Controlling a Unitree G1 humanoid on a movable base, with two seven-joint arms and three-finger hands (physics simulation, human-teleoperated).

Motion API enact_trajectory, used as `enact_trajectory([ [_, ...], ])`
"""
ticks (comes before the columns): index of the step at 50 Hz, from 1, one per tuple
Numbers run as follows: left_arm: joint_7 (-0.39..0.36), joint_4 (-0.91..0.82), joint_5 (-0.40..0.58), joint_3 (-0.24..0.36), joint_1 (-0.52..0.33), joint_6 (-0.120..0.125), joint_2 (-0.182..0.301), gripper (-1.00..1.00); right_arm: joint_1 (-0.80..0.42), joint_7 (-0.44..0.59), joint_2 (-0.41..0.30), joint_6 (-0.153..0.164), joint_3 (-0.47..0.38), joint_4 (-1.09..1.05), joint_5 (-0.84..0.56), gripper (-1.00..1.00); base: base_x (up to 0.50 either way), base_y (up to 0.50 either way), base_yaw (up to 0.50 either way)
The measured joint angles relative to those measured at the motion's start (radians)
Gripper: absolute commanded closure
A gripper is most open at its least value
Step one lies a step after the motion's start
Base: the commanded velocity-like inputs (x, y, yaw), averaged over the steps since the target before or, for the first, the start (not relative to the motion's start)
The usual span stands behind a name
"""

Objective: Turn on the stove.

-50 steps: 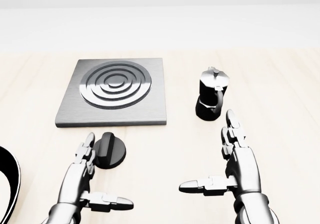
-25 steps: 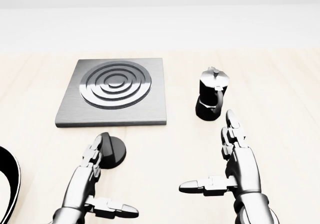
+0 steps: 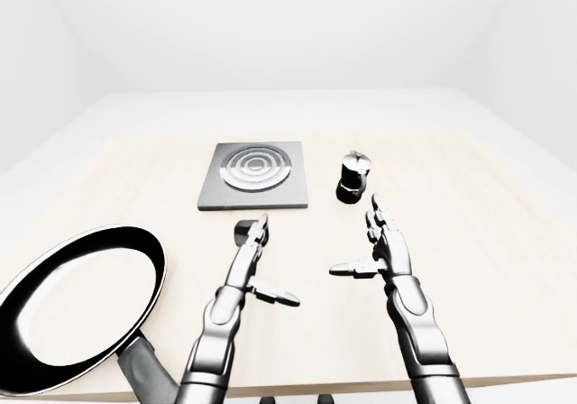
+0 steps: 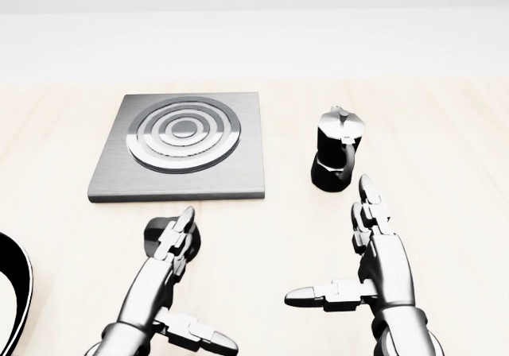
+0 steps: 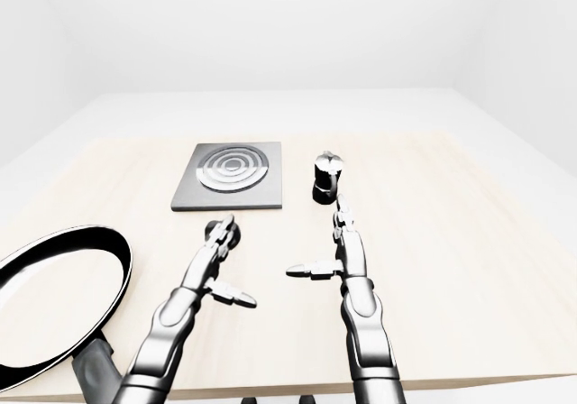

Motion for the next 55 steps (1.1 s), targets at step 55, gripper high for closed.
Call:
enact_trajectory([
  [55, 0.129, -1.021, -0.264, 0.303, -0.049, 0.064, 0.117, -1.0, -0.006, -0.004, -0.001, 0.011, -0.002, 0.004, 0.003, -1.0, 0.0, 0.0, 0.0],
])
